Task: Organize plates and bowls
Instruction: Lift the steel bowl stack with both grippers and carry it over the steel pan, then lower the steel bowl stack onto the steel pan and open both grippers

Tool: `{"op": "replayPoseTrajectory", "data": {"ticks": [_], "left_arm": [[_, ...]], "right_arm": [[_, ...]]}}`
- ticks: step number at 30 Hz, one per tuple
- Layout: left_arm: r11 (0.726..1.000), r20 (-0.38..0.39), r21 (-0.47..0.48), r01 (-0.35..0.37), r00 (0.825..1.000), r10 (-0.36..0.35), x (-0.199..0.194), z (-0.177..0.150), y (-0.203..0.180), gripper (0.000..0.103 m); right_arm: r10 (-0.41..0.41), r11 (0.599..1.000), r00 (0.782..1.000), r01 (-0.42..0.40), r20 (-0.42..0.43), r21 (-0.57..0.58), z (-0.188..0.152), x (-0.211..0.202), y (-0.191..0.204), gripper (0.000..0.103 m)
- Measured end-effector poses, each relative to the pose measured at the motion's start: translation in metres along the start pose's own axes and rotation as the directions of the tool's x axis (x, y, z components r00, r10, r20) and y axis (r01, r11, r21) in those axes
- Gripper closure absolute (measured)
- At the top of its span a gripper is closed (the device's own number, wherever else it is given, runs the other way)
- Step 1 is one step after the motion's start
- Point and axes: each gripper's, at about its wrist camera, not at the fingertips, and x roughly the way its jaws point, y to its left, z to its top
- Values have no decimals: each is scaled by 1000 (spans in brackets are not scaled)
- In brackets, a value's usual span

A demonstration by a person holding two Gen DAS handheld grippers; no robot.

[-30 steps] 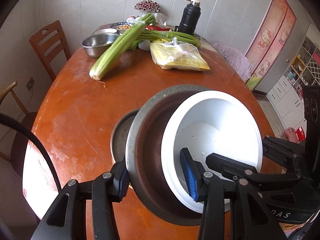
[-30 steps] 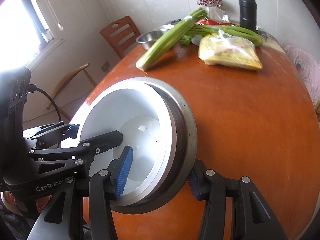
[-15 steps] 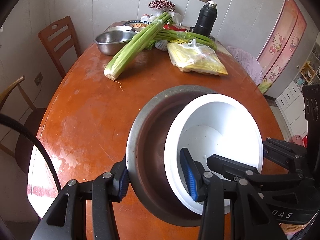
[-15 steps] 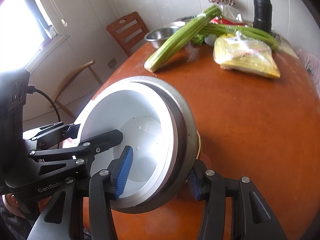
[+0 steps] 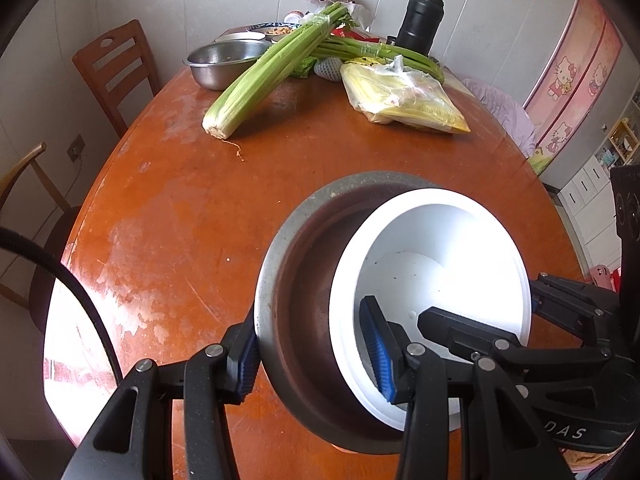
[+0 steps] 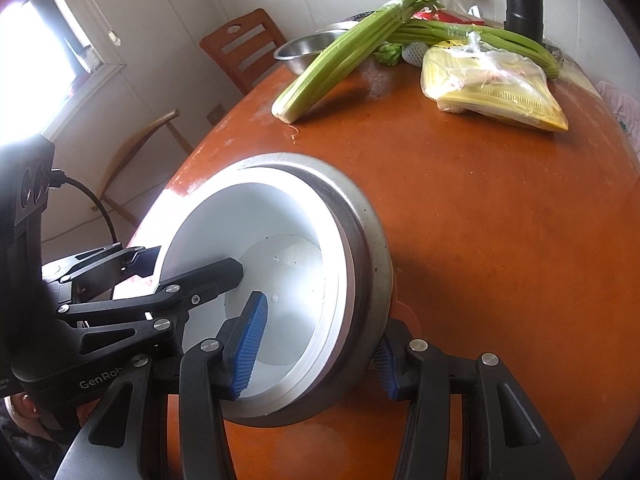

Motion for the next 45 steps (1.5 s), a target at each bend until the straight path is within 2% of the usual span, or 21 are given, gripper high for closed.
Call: {"op": "replayPoseTrajectory", "data": {"ticks": [16,27,36,40,45], "left_arm": [[999,-1,18,-45,999,45,7,-2,-2,58],[997,1,43,-64,998,64,12,-4,-3,59],[994,19,60,-91,996,90,13,-6,-7,58],[992,29,64,-112,993,110,12,-8,-7,58],[993,41,59,-102,994,100,11,-10,-6,58]], "right_arm": [[-32,999,999,32,-5,-30,0,8,1,52],[-106,991,994,107,14,-77,-2,9,6,53],[-211,970,977,215,40,-117,-3,13,9,53],[-223,966,974,227,42,-122,-4,16,9,53],[-224,966,974,228,46,-121,-4,16,9,53]]}}
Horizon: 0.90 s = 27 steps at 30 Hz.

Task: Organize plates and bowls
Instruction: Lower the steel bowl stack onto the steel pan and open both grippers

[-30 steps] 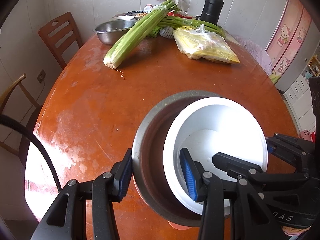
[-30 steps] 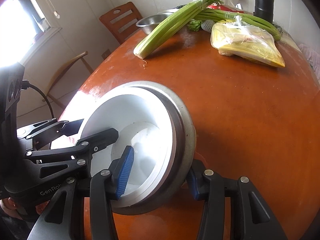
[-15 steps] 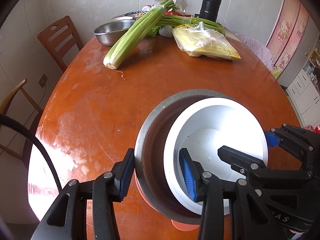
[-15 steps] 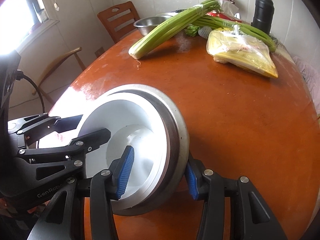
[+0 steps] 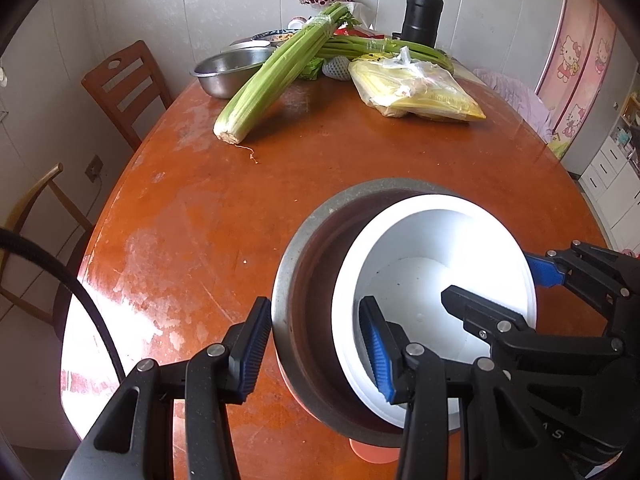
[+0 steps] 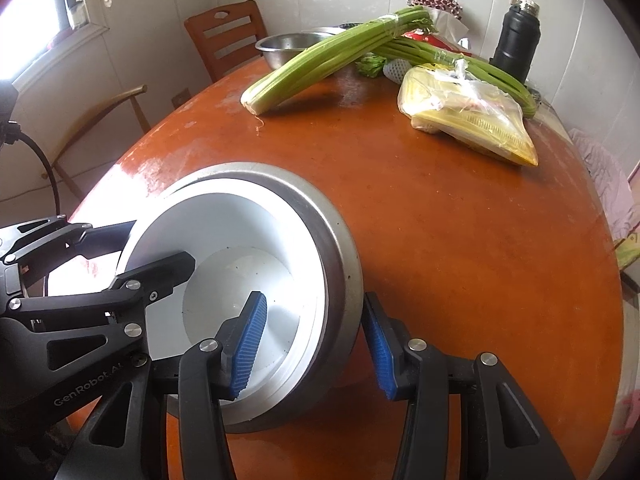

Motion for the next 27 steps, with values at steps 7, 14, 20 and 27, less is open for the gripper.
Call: {"op": "replayPoseTrajectory", "data": {"ticks": [7,14,20,27], "left_arm": [[1000,7,-2,1,1000,-1,-2,-2,0,57],[1000,16,6,-4,1000,4,-5,-5,0,56],[1000,34,6,7,999,-7,-9,-5,0,56],[1000,58,-4,6,998,-6,-17,-5,3,52]], "right_arm": [[5,1000,1000,-5,0,9,0,-2,-1,53],[6,1000,1000,-6,8,26,0,-5,-4,52],[10,999,1000,-11,24,41,1,-10,-8,52],[11,998,999,-13,44,57,1,-17,-11,50]]}}
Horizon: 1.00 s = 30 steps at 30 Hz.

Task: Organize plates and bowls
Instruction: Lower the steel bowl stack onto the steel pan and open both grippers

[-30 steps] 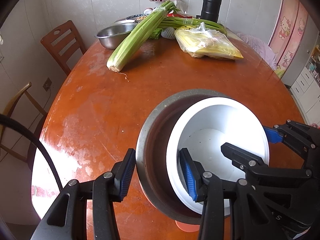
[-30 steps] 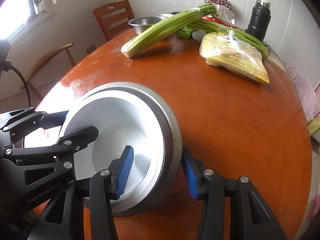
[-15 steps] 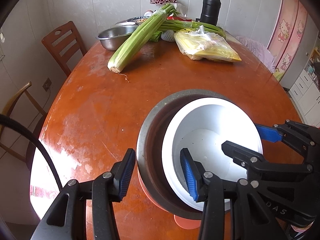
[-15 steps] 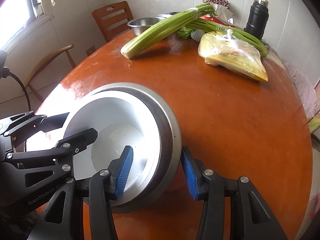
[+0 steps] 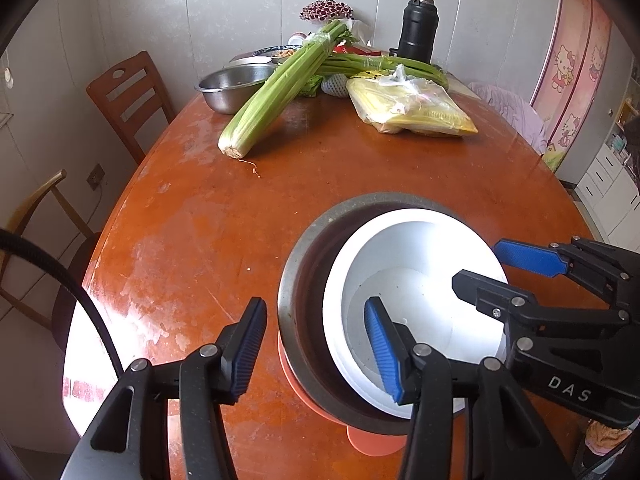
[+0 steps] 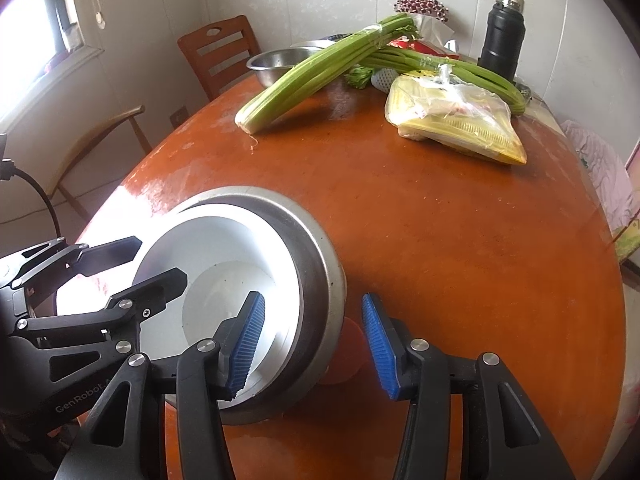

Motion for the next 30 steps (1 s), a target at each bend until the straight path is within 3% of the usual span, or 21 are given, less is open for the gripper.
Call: {"op": "replayPoseTrajectory", "data": {"ticks": [18,30], "left_arm": [[998,89,-57,-29,995,34,-38,-4,3,44],[997,135,-67,-24,990,33,-64,-35,-21,41]], "right_arm": [[-2,1000,993,0,120,17,-6,-47,0,46],[-3,999,985,-6,175,51,-49,-76,-5,39]]}}
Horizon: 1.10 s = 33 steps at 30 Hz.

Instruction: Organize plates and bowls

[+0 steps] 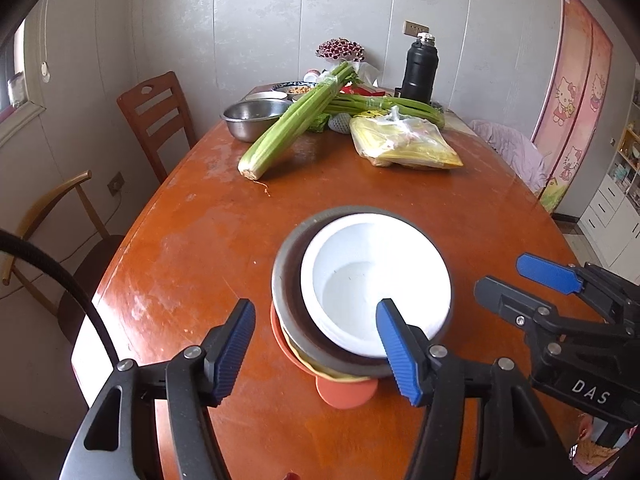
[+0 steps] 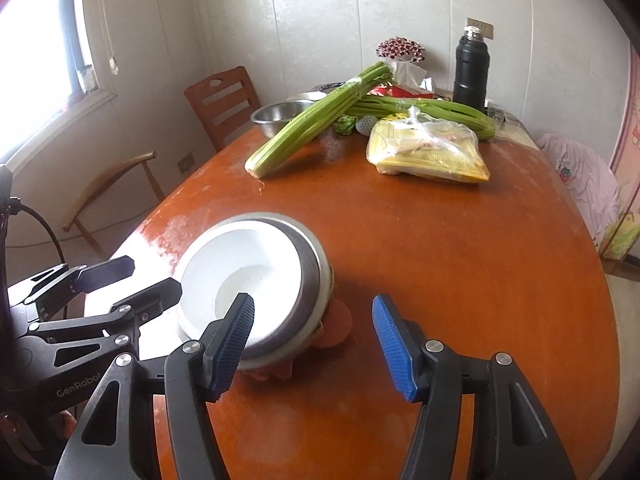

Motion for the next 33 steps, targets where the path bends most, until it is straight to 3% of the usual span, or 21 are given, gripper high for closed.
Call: {"op": "replayPoseTrajectory", "data": {"ticks": [5,15,33], "left_arm": [[999,3,-41,31,1000,-30,-7,-23,-7,40],[999,-6,-27,-18,1000,18,-10,-60,-22,39],[999,-17,4,-32,999,32,-7,-73,-25,39]], "right_arm": [[-27,1000,1000,27,5,-7,-32,-11,-5,39],[-38,999,999,38,1,6,-75,-23,-9,38],[-61,998,997,62,-40,19,-94,-21,-10,38]]}}
